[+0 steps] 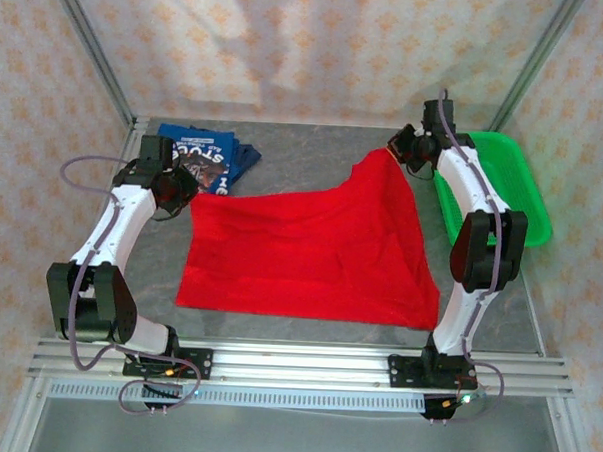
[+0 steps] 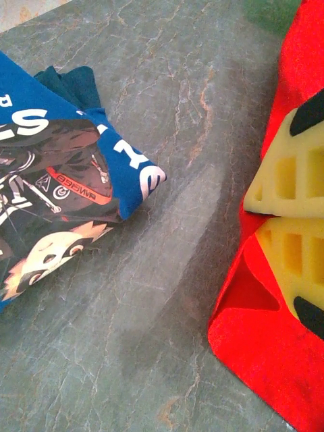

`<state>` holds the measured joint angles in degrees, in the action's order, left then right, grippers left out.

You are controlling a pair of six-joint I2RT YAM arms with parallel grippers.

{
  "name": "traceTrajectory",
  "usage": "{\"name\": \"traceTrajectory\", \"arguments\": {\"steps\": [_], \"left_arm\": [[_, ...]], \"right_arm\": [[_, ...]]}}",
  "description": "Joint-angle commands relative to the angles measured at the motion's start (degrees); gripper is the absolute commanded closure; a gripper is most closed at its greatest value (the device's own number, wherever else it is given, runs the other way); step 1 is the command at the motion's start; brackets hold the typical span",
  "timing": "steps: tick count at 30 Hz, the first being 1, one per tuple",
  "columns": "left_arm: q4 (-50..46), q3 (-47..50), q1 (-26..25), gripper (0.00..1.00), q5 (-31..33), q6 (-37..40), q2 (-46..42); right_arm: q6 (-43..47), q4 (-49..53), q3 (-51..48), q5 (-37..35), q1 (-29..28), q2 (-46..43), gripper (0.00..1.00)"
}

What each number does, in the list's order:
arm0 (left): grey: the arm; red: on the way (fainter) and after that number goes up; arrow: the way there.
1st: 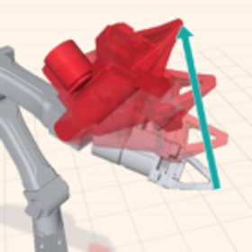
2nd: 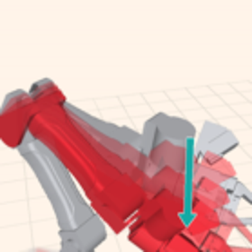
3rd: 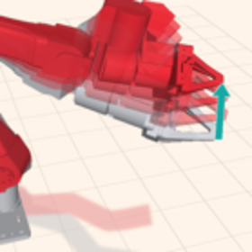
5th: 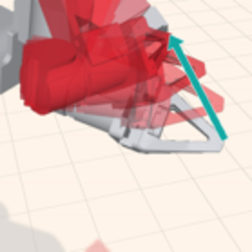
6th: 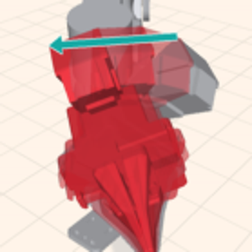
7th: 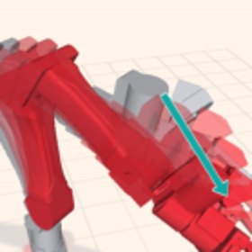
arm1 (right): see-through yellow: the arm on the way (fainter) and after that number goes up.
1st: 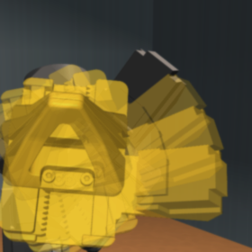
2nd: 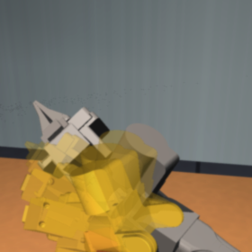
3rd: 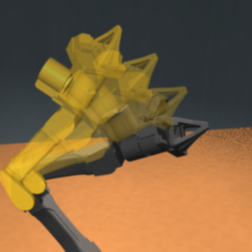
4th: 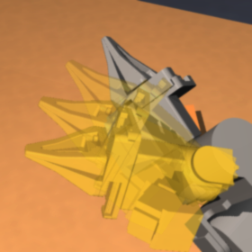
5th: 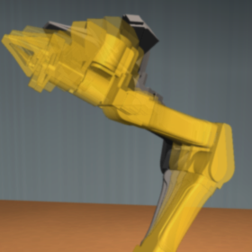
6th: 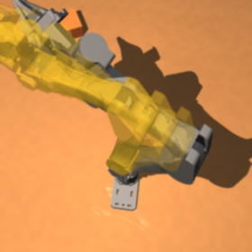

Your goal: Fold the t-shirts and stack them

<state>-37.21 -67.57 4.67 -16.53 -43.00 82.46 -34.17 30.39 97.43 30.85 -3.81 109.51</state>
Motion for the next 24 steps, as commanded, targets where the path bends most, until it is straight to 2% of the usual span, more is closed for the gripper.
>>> {"name": "traceTrajectory", "arguments": {"steps": [1, 10, 24], "left_arm": [[-0.56, -0.92, 0.85, 1.0, -0.48, 0.03, -0.09], [-2.15, -0.57, 1.48, 1.0, -1.35, 1.95, -2.05], [-1.28, 10.28, 4.8, 1.0, -3.15, 2.86, -7.33]], "right_arm": [[2.09, -1.23, 1.65, 1.1, 0.12, -0.54, 1.0], [3.18, -0.89, -4.63, 2.64, -0.36, -7.77, 1.0], [2.09, -2.89, -32.11, 2.26, -1.06, -29.1, 1.0]]}}
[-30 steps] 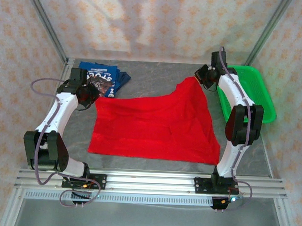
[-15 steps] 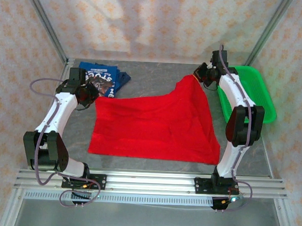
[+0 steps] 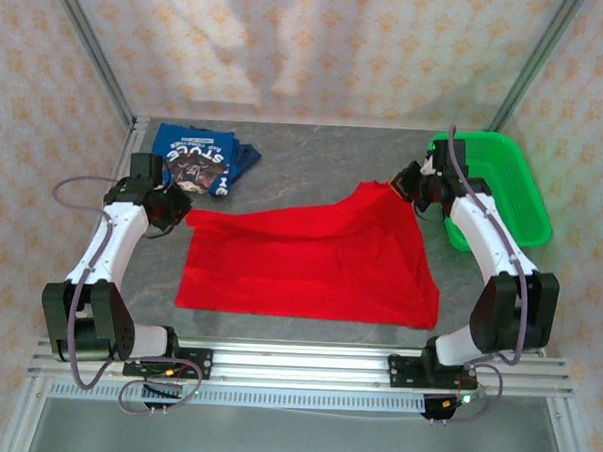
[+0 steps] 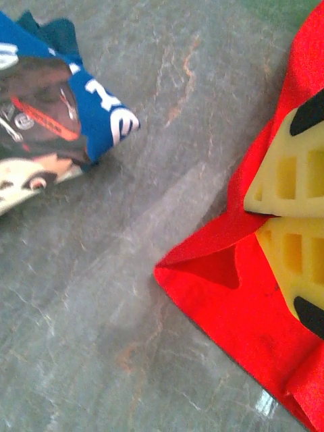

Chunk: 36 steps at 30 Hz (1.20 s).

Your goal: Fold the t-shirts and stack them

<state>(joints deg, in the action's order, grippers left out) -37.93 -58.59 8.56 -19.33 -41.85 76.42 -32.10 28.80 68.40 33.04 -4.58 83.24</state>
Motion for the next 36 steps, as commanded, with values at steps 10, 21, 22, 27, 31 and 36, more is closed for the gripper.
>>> {"name": "traceTrajectory", "arguments": {"steps": [10, 21, 22, 27, 31, 36], "left_arm": [[-0.92, 5.47, 1.24, 1.0, -0.53, 4.23, -3.84], [1.03, 13.13, 2.24, 1.0, 0.57, 5.06, -5.32], [1.19, 13.53, 2.19, 1.0, 0.92, 5.3, -5.24], [2.12, 15.56, 2.25, 1.0, 1.57, 6.34, -4.34], [3.88, 17.16, 2.24, 1.0, 2.38, 6.64, -2.35], [5.67, 17.9, 2.19, 1.0, 3.25, 7.29, 0.15]], "right_arm": [[0.01, 2.12, -13.65, -1.43, -0.34, -13.17, 1.0], [-4.61, 4.3, -25.66, -2.34, -0.34, -24.6, 1.0], [-5.11, 4.42, -27.05, -2.41, -0.34, -25.96, 1.0], [-5.74, 6.73, -31.26, -3.24, -0.34, -29.95, 1.0], [-7.04, 7.13, -34.53, -3.34, -0.33, -31.95, 1.0], [-8.08, 7.46, -37.83, -4.54, -0.3, -33.97, 1.0]]}}
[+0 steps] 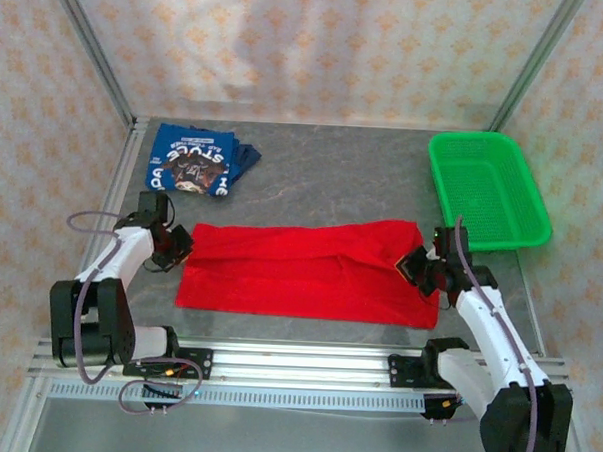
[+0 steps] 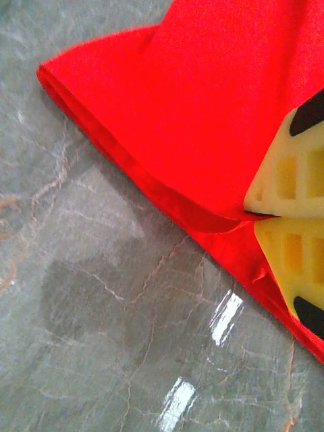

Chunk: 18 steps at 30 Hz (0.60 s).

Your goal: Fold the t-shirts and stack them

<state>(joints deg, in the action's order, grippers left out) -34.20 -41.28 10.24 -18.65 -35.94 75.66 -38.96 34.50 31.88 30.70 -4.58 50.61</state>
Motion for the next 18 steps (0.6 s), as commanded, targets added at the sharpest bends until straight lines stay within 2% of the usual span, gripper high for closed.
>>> {"name": "traceTrajectory", "arguments": {"steps": [1, 7, 18], "left_arm": [[2.02, 0.56, 0.56, 1.0, 2.9, 1.64, 1.29], [2.46, -0.05, 0.57, 1.0, 5.51, 2.8, 2.04], [3.05, -1.97, 0.52, 1.0, 8.85, 4.73, 5.32]], "right_arm": [[-1.1, 2.01, -1.71, -2.26, -0.28, -1.54, 1.0], [-0.79, 3.49, -3.72, -3.16, -0.33, -2.52, 1.0], [-0.07, 8.92, -4.6, -9.59, -0.34, -3.01, 1.0]]}}
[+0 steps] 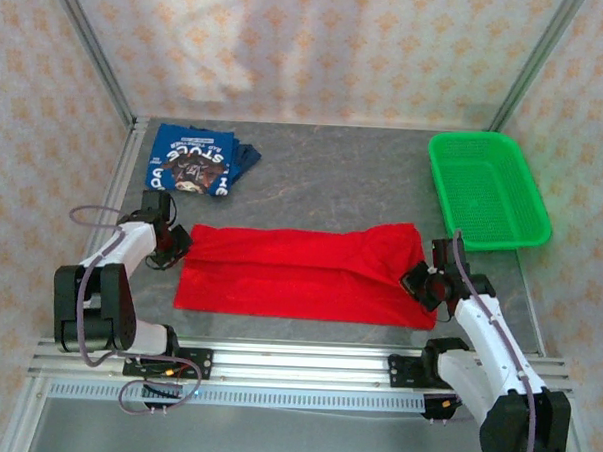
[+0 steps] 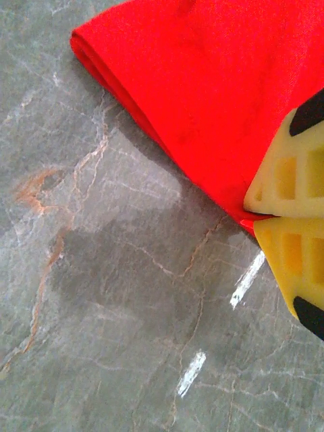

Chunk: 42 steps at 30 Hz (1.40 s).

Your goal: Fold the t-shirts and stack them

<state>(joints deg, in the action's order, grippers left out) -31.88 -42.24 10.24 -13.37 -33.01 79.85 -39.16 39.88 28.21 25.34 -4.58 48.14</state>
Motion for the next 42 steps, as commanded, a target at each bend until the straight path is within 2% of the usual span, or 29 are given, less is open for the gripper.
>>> {"name": "traceTrajectory", "arguments": {"steps": [1, 3, 4, 5, 6, 8, 10, 14, 18, 25, 30, 38, 40, 42], "left_arm": [[0.98, -0.83, 0.55, 1.0, 3.57, 1.86, 1.46], [1.59, -0.62, 0.48, 0.92, 2.48, 1.81, 1.39], [1.57, -0.73, 0.52, 0.81, 1.76, 1.53, 0.96], [1.35, -1.01, 0.52, 0.69, 1.21, 1.17, 0.11], [1.0, -1.25, 0.55, 0.57, 0.56, 0.67, -0.76], [0.06, -2.13, 0.38, 0.41, -1.01, -0.56, -3.97], [-1.41, -3.44, 0.3, 0.32, -1.71, -1.88, -7.29], [-4.22, -6.77, -1.33, 0.27, -3.89, -4.14, -13.84], [-5.87, -11.12, -7.51, 0.26, -2.85, -1.55, -18.42], [-4.55, -11.9, -18.12, 0.24, -0.66, 4.84, -23.47], [-6.45, -11.73, -25.91, 0.23, 2.5, 8.31, -26.06], [-13.23, -13.43, -36.9, 0.15, 8.47, 11.88, -33.08], [-15.42, -14.77, -39.92, 0.09, 10.14, 12.25, -34.3], [-17.69, -16.35, -42.67, 0.07, 11.18, 12.19, -35.08]], "right_arm": [[-0.02, 3.88, -1.08, -5.01, -0.34, -0.41, 0.97], [-0.12, 3.36, -1.61, -5.54, -0.33, -0.26, 0.89], [-0.38, 3.28, -1.62, -5.94, -0.27, -0.24, 0.79], [-0.48, 3.22, -1.56, -6.12, -0.3, -0.21, 0.65], [-0.49, 3.2, -1.3, -6.02, -0.33, -0.24, 0.58], [0.08, 3.86, -0.04, -5.84, -0.27, -0.39, 0.52], [1.41, 4.69, 2.03, -5.54, -0.34, -0.59, 0.48], [3.38, 1.32, 5.99, -0.16, -0.34, 0.33, 0.42], [3.78, -3.17, 10.42, 7.48, -1.9, 6.34, 0.43], [17.62, 1.21, 20.37, 4.4, -5.85, 23.17, 0.51], [24.82, 2.23, 24.73, 1.59, -7.65, 31.72, 0.54], [32.75, 2.42, 29.37, -0.24, -9.65, 38.9, 0.57], [34.65, 2.61, 29.95, -0.05, -9.83, 40.47, 0.57], [36.12, 2.56, 30.37, 0.24, -10.21, 41.79, 0.57]]}}
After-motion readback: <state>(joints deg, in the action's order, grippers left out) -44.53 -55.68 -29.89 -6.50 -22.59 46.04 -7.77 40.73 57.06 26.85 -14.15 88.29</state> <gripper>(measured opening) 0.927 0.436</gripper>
